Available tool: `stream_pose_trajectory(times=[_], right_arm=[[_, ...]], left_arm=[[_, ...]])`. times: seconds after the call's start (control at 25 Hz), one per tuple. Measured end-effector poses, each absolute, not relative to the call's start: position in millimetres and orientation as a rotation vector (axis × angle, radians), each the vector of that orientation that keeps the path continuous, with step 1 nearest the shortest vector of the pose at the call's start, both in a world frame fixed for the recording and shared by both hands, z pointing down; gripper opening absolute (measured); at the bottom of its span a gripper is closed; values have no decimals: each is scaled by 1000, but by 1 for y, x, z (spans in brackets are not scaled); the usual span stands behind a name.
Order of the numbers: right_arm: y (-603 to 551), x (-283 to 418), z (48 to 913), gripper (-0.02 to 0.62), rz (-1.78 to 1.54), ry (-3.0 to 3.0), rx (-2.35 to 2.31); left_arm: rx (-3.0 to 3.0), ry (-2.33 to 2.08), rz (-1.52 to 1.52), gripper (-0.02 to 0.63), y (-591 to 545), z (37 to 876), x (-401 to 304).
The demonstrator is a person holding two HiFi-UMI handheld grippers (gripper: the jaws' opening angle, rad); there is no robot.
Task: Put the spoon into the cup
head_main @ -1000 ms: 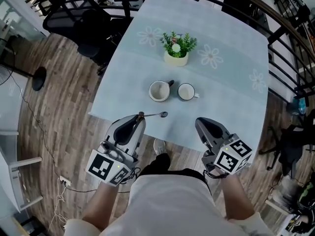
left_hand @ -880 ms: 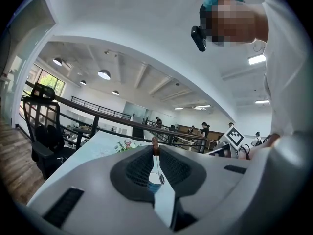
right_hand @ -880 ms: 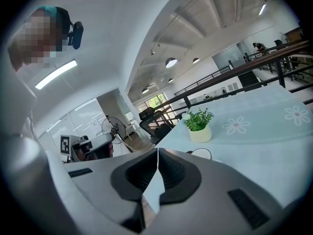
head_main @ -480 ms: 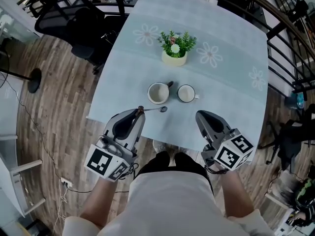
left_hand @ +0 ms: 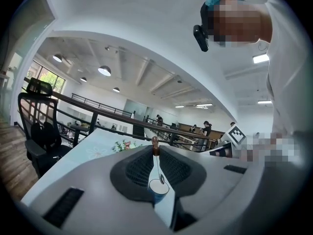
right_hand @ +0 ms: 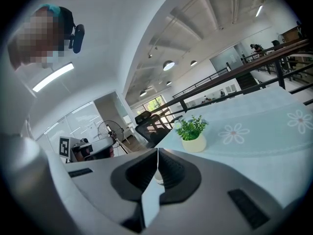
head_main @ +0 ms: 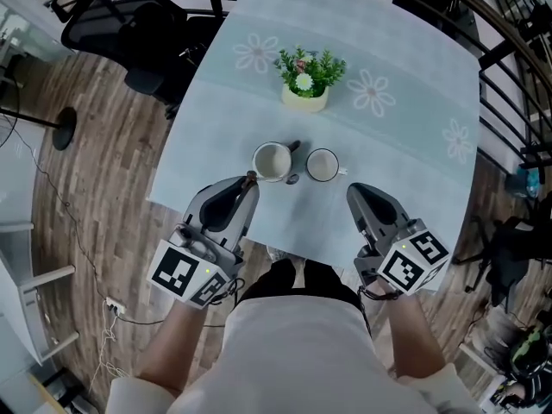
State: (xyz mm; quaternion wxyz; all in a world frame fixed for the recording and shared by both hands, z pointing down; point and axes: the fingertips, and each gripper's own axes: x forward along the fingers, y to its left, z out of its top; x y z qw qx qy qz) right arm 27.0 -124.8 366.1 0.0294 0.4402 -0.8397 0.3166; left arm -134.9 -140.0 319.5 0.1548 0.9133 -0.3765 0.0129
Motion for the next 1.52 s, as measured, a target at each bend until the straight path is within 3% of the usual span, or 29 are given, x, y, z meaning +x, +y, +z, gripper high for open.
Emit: stream_pose_trajectory(times=[0.72,1.52], right_arm=[[-158,100,425,23,1108,-2559,1307],[-148,113,468,23,1213,-2514,1239]], left_arm=[[2600,-1085,280,54,-193,389,-56],[2869,-973,733,54,-197,462,-5]])
